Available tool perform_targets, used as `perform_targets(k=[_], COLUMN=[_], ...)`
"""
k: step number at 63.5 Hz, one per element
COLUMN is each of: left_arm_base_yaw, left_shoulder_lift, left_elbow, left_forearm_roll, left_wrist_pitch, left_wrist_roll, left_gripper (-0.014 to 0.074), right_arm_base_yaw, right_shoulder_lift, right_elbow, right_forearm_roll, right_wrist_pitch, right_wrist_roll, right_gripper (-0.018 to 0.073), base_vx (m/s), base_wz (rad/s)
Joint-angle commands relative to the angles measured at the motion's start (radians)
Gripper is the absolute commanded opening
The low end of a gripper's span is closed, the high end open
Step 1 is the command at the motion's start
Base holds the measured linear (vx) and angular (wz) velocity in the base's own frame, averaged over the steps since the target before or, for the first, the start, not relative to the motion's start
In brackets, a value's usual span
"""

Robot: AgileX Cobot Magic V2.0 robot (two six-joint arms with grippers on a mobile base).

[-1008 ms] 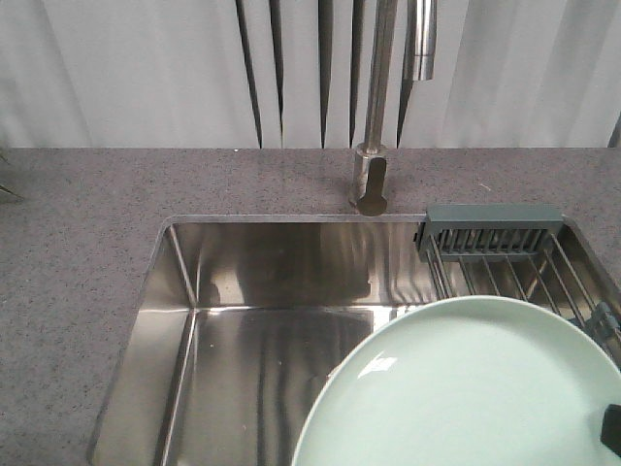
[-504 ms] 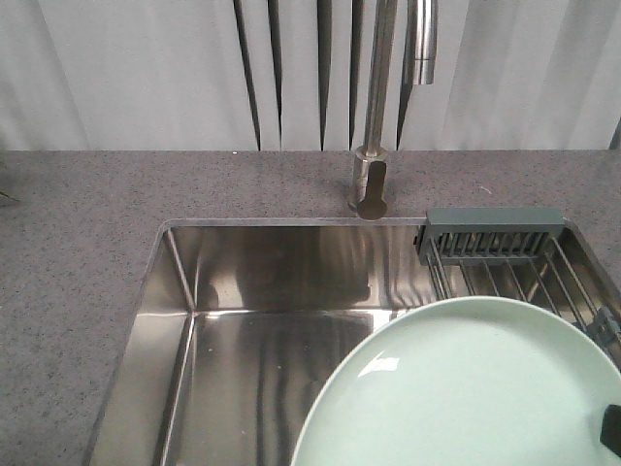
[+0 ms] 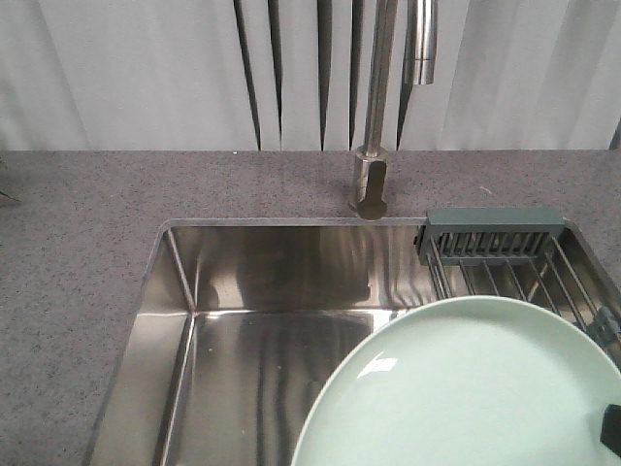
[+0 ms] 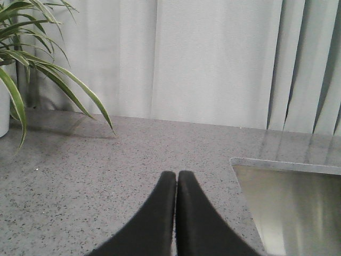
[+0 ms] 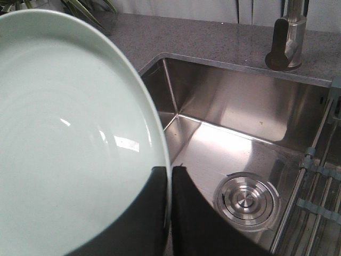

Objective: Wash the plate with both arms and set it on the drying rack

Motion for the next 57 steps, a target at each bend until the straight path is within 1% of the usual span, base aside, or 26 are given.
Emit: perform_targets(k=[1,49,53,56,57], left_arm_base_yaw=[-0.007,-0.007,-0.007,-0.007,-0.007], left_shoulder_lift=[-0.013,-0.013,-0.013,-0.013,-0.013], left_elbow=[-0.025,-0.025,-0.025,-0.027,-0.028], left_forearm_roll=[-0.009,-0.009,-0.010,-0.029,-0.043], left_wrist_pitch=[-0.076,-0.086,-0.099,-0.108,-0.108], left_wrist_roll=[-0.005,-0.007,-0.030,-0.097,-0.135], left_gripper=[-0.0006,-0.0006,-0.0006,-0.0006,-0.0006], right_arm_base_yaw=[-0.003,-0.003,-0.003,-0.003,-0.003], right_shoulder_lift=[0.011,0.011,0.011,0.011,0.011], right_elbow=[-0.023,-0.023,-0.023,-0.023,-0.023], right_forearm_roll=[0.028,0.028,0.028,0.028,0.028], right_wrist_pitch=[-0.067,-0.067,-0.067,-0.067,-0.067], right_wrist_roll=[-0.004,-0.004,-0.004,-0.004,-0.004], right_gripper=[-0.0001,-0.0001,-0.0001,-0.0001,-0.0001], base_vx=[0.00,0.00,0.00,0.00,0.00], base_wz=[0.00,0.00,0.00,0.00,0.00])
